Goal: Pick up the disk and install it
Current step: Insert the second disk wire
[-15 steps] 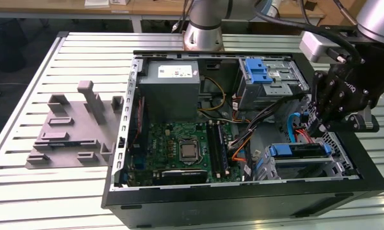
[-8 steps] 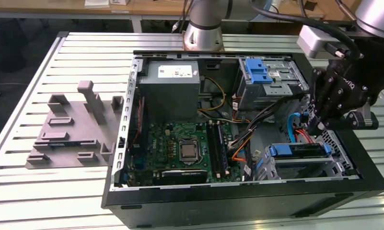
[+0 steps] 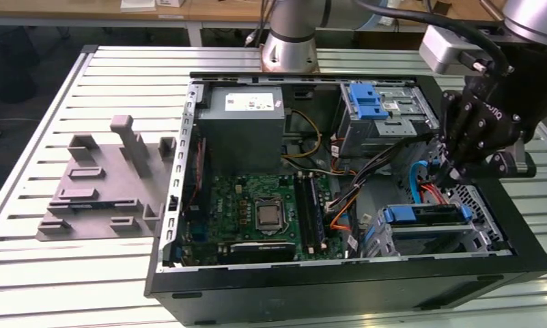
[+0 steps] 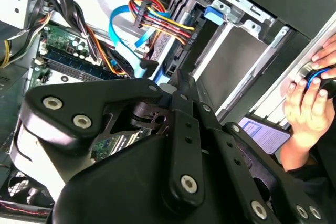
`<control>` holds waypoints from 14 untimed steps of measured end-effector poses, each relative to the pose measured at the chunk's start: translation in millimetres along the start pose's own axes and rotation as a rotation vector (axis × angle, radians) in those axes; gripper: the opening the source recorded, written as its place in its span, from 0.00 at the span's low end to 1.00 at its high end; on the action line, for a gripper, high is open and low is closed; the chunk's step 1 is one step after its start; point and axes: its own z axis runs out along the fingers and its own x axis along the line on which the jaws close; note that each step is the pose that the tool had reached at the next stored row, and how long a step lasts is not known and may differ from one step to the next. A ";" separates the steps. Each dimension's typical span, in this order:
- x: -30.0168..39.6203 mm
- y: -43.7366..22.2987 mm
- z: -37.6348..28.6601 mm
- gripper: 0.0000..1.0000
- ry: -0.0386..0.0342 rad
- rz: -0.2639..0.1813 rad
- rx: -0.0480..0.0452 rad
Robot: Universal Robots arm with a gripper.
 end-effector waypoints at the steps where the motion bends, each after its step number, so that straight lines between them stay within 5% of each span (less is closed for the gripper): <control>1: -1.5 0.2 -0.3 0.11 0.0000 0.000 0.0000; 14: -18.0 3.5 -12.7 0.11 0.0000 0.000 0.0000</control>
